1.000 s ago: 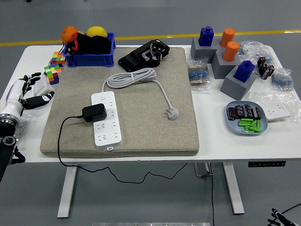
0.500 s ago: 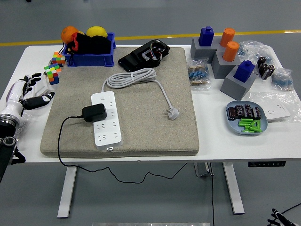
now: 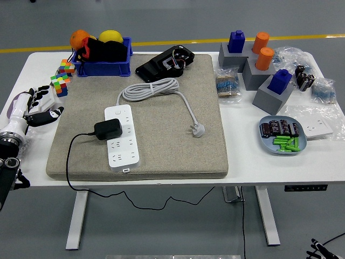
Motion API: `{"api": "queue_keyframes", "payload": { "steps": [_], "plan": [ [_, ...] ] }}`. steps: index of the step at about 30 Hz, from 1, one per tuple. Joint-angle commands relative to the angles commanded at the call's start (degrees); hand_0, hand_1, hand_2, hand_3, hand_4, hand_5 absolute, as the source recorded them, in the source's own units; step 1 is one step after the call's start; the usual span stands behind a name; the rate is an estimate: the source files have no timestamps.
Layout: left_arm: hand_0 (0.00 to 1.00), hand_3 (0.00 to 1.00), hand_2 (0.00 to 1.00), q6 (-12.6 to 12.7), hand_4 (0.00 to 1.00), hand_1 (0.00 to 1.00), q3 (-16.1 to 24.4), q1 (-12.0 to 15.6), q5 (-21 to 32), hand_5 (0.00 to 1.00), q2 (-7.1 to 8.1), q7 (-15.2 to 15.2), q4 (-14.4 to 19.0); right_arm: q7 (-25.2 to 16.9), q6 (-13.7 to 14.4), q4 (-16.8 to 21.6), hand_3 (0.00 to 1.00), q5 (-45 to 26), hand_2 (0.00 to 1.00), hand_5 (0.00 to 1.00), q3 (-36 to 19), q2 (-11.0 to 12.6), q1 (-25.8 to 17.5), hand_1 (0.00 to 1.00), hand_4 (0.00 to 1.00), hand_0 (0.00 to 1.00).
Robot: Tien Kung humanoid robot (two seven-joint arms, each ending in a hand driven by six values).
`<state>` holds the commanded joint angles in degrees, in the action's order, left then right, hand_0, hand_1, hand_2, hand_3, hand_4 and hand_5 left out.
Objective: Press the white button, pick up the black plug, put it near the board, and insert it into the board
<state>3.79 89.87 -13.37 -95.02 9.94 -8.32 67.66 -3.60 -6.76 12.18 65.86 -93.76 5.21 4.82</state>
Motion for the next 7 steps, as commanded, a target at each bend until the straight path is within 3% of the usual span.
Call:
{"api": "queue_keyframes", "payload": {
  "steps": [7],
  "plan": [
    [0.897,0.844,0.865,0.0,0.768,0.924,-0.5,-0.1,0.1,0.031,-0.23,0.1,-0.1,0.0,0.0,-0.1,0.664,-0.1,0.554,0.498,0.2,0.1,0.1,0.605,0.738,0.725]
  ]
}}
